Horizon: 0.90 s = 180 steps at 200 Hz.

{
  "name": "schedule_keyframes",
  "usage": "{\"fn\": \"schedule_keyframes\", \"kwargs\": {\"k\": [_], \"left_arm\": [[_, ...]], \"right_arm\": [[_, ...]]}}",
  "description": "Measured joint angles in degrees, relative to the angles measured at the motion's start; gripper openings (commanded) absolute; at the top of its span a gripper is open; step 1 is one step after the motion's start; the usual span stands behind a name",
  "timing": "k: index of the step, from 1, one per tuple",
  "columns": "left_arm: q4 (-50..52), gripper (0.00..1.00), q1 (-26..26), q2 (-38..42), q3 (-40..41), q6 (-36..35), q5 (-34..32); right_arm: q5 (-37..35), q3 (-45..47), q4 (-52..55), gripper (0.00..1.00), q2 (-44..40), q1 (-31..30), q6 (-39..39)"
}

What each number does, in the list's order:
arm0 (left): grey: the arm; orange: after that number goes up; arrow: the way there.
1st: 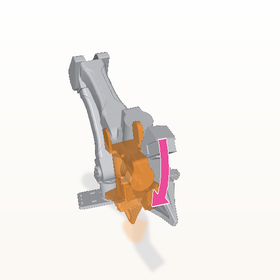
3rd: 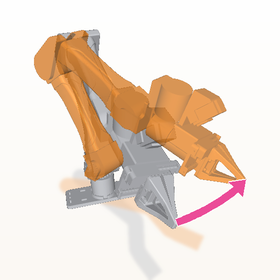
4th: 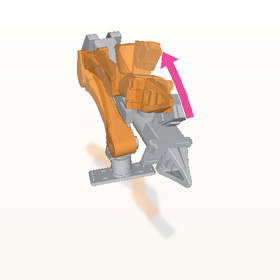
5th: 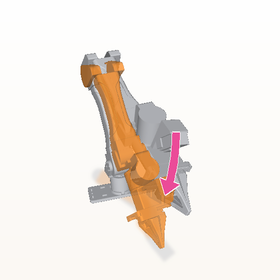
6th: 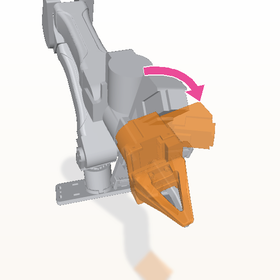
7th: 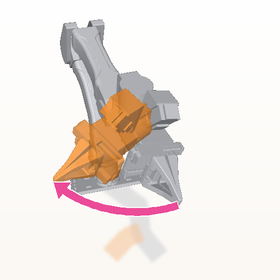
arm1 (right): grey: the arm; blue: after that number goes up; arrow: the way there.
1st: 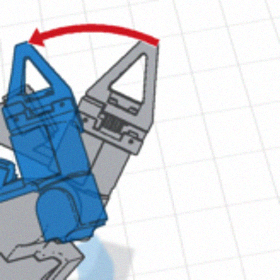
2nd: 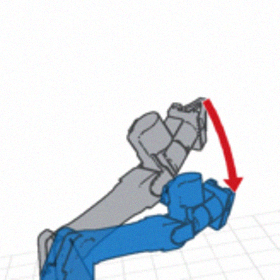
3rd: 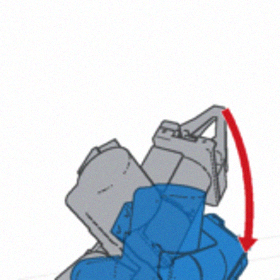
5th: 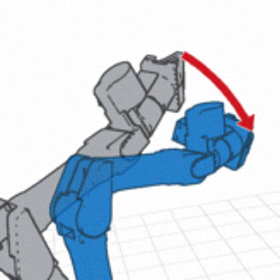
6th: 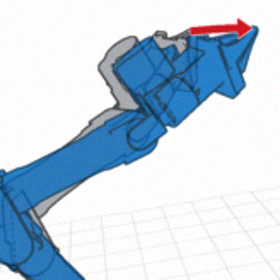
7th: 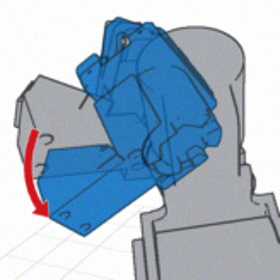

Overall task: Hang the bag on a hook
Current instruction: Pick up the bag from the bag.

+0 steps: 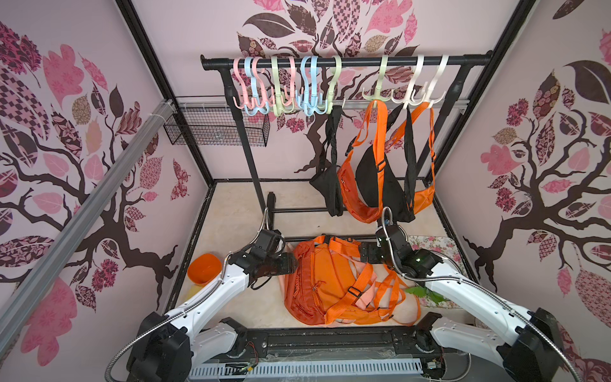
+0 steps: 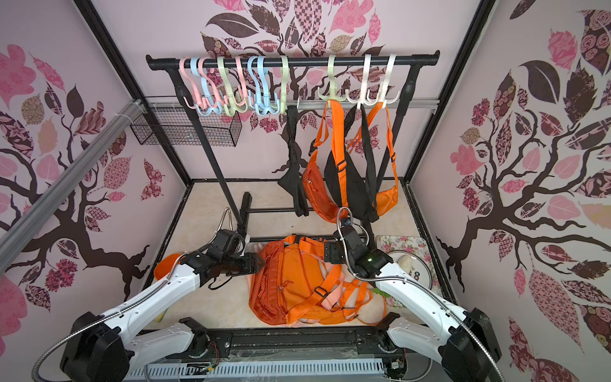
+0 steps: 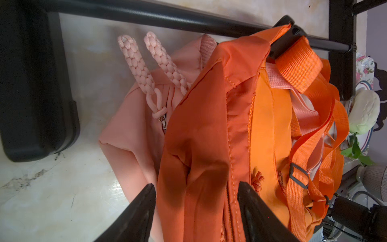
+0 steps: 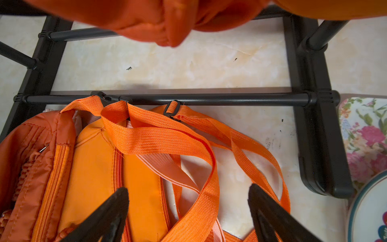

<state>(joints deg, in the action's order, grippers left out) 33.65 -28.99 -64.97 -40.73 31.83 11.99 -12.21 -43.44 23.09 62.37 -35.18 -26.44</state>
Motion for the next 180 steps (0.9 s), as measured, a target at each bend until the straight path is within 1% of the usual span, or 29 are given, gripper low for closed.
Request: {"fn": "schedule_keyframes", "kwargs": {"k": [8, 14, 18, 26, 33, 40, 48, 87, 111, 144, 169, 180], "left_arm": [[-0.07, 0.61, 0.0, 0.0, 0.28, 0.13, 0.22], [-0.24, 0.55, 0.0, -0.02, 0.52, 0.31, 0.35], [-0.35, 0.49, 0.0, -0.02, 0.68, 0.68, 0.39], [-0.63, 0.3, 0.02, -0.13, 0.83, 1.11, 0.72], [-0.83, 0.17, 0.0, -0.33, 0.85, 1.29, 1.09], [-1.18, 0.08, 0.0, -0.46, 0.85, 1.31, 1.42], [-1.44, 0.0, -0.02, -0.37, 0.85, 1.14, 1.86], [-0.68, 0.0, -0.15, 4.48, 0.11, 1.09, 1.7], [0.52, 0.0, -0.15, 7.5, -2.34, 1.01, 1.66], [-0.81, 0.0, -0.15, 13.2, -3.76, 1.18, 3.74], [-1.2, 0.0, -0.15, 16.17, -5.14, 1.09, 4.83], [-1.77, 0.0, -0.15, 17.07, -5.53, 1.03, 5.33]], "right_arm": [[-0.11, 0.0, 0.0, 0.91, 0.22, 0.0, -0.17], [-0.2, 0.0, 0.02, 0.91, 0.28, 0.0, -0.28], [-0.26, 0.0, 0.02, 0.91, 0.31, 0.0, -0.39], [-0.46, 0.0, 0.02, 0.91, 0.31, 0.0, -0.46], [-0.63, 0.0, 0.0, 0.91, 0.31, 0.0, -0.57], [-0.74, 0.0, 0.02, 0.91, 0.31, 0.0, -0.61], [-0.98, 0.0, 0.04, 0.91, 0.31, 0.0, -0.63], [-1.9, 0.0, 0.22, 0.91, 0.28, 0.0, -0.63], [-1.77, 0.24, 0.42, 0.86, 0.31, 0.0, -0.72], [-0.87, 1.97, 0.76, 0.79, 1.31, 0.0, -0.81], [-0.09, 2.58, 1.73, 0.72, 2.89, 0.0, -0.79], [0.44, 2.6, 2.05, 0.68, 3.48, 0.0, -0.7]]}}
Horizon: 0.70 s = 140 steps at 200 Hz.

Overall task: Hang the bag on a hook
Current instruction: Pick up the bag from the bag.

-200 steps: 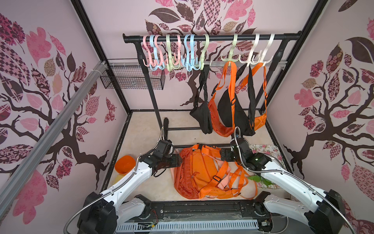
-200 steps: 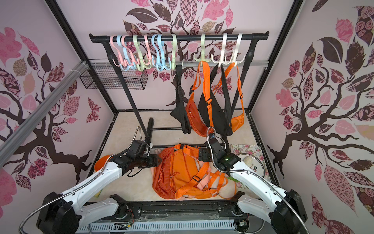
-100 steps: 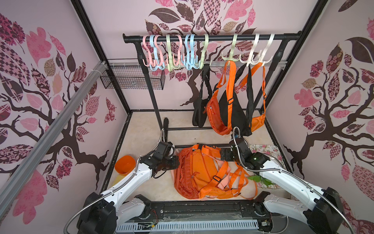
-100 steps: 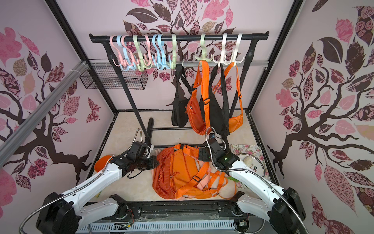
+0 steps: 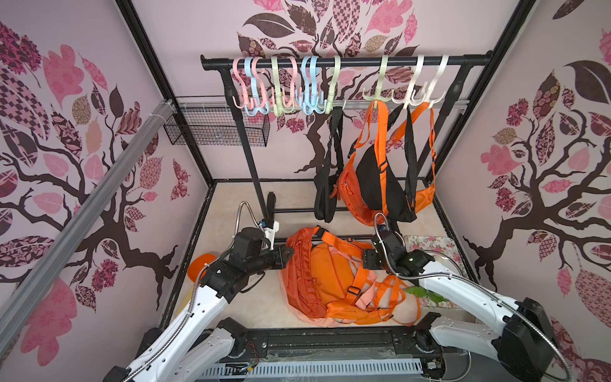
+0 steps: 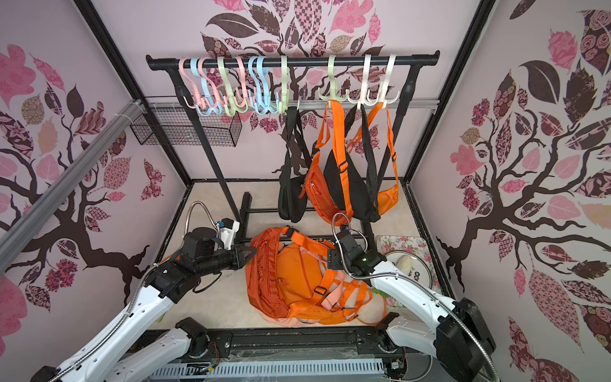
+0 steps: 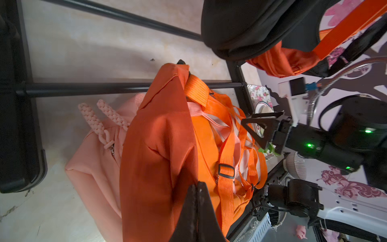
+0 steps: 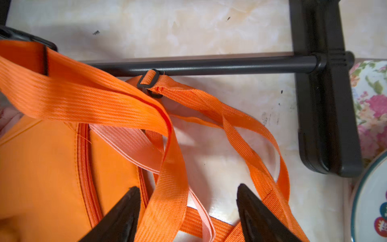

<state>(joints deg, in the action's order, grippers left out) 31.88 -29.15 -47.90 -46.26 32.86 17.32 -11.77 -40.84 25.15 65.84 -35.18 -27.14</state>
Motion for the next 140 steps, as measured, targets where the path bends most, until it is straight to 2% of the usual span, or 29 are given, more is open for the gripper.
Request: {"fn": "schedule_keyframes", "kwargs": {"k": [22, 45, 98, 140], "left_arm": [[-1.38, 0.0, 0.0, 1.9, -0.09, -0.02, 1.18], [-3.52, 0.0, 0.0, 3.1, -0.09, 0.09, 2.4], [-5.22, 0.0, 0.0, 3.45, -0.09, 0.13, 3.08], [-5.2, 0.0, 0.0, 3.61, -0.09, 0.09, 2.43]], "right_arm": [[1.53, 0.0, 0.15, 0.62, 1.03, 0.0, 0.15], [2.78, -0.04, 0.15, 0.6, 3.08, -0.11, 0.42], [1.66, -5.16, 3.02, 0.73, 9.51, -3.02, 0.35], [-3.78, -9.77, 4.7, 0.73, 13.35, -8.48, -3.45]]}}
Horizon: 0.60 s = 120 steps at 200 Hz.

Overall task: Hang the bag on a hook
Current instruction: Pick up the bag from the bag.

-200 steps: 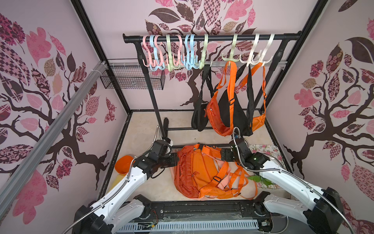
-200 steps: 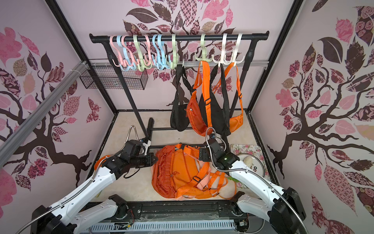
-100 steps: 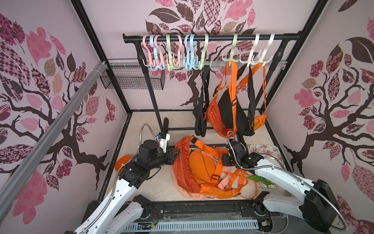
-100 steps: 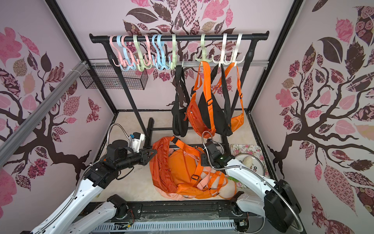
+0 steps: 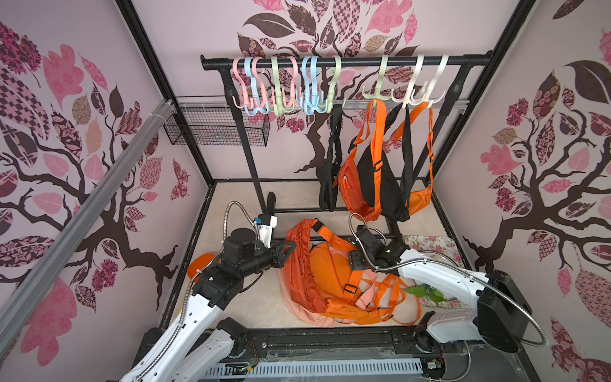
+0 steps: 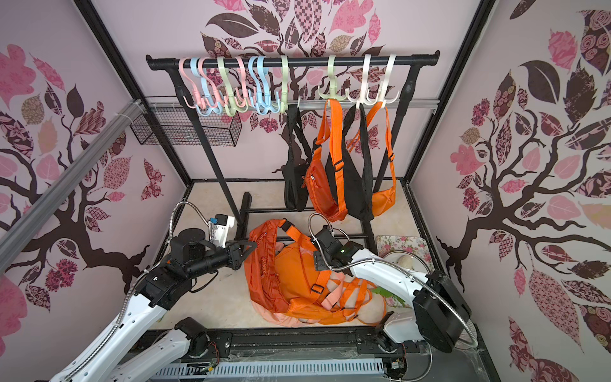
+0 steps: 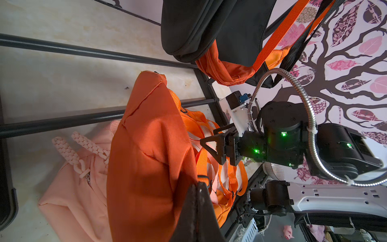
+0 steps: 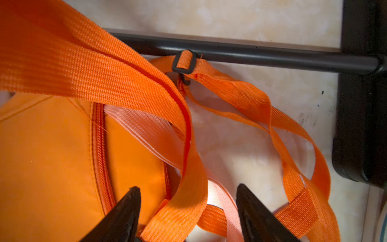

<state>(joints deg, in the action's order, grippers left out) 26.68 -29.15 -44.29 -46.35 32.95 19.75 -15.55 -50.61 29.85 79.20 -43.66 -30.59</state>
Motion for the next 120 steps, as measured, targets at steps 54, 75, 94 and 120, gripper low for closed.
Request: {"fn": "schedule_keyframes", "kwargs": {"k": [54, 75, 94, 120], "left_arm": [[0.48, 0.0, 0.0, 0.76, 0.02, -0.37, -1.36], [1.05, 0.0, 0.0, 1.29, 0.02, -0.42, -1.86], [1.55, 0.0, 0.0, 1.66, 0.02, -0.52, -2.58], [1.99, 0.0, 0.0, 2.36, 0.07, -0.96, -3.48]], "right_arm": [[-4.92, -0.87, 2.38, 0.55, 6.88, -0.9, -3.87], [-6.25, -0.87, 2.29, 0.37, 7.48, -0.9, -4.57], [-7.13, -0.9, 2.36, 0.19, 7.48, -0.9, -4.39], [-7.69, -0.92, 2.56, 0.07, 7.3, -0.9, -4.48]]}}
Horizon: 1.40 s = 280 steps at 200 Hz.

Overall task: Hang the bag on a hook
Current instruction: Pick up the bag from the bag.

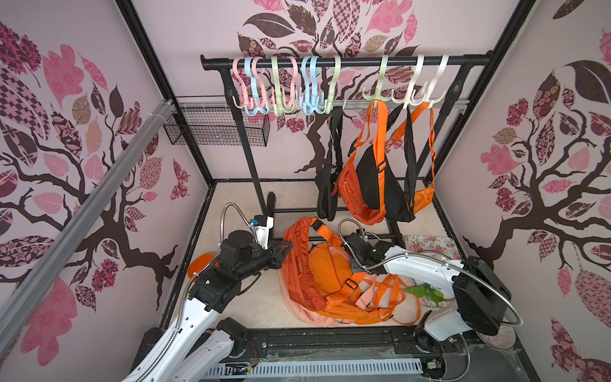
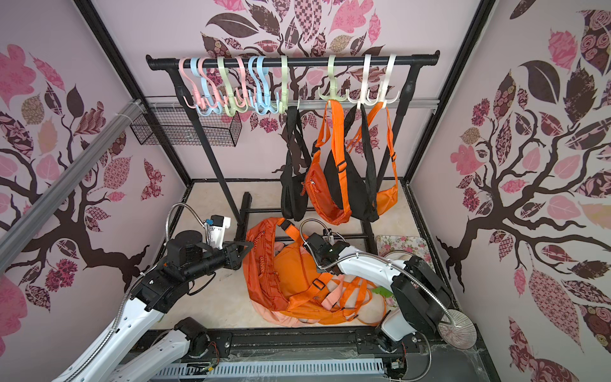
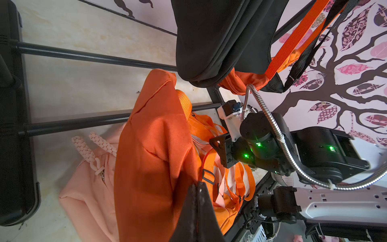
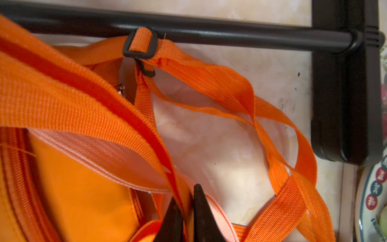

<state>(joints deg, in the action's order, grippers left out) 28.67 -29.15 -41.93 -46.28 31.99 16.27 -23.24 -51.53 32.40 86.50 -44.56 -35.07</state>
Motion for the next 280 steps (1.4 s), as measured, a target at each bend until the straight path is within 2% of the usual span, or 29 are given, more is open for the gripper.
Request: {"fn": "schedule_keyframes", "kwargs": {"k": [56, 82, 121, 151, 191, 235, 280], "left_arm": [[-0.07, 0.0, 0.0, 3.87, 0.63, -0.59, -1.7], [-1.36, 0.0, 0.0, 7.69, 2.08, -1.09, -2.05], [-4.24, 0.0, 0.0, 16.37, 4.63, -2.43, -3.43], [-6.78, 0.0, 0.0, 20.85, 4.72, -4.02, -4.28], [-7.76, 0.0, 0.0, 23.37, 4.5, -6.69, -6.03], [-10.03, 0.0, 0.0, 21.94, -1.25, -10.64, -8.2], [-15.85, 0.0, 0.0, 18.93, -6.25, -12.76, -8.44]], "right_arm": [[-0.11, 0.02, 1.97, 0.0, -4.26, -0.02, 0.44], [-0.81, 0.2, 1.84, 0.0, -12.41, -0.07, 0.83], [-4.22, 1.97, -1.66, 0.0, -29.53, -0.07, 4.31], [-5.86, 0.5, -7.19, 0.0, -34.73, -0.07, 9.94], [-6.16, -11.8, -14.27, 0.0, -29.44, -0.11, 18.97], [-4.7, -36.37, -21.77, 0.0, -17.35, -0.13, 29.22], [-1.36, -61.81, -23.61, 0.0, -2.25, -0.15, 36.81]]}}
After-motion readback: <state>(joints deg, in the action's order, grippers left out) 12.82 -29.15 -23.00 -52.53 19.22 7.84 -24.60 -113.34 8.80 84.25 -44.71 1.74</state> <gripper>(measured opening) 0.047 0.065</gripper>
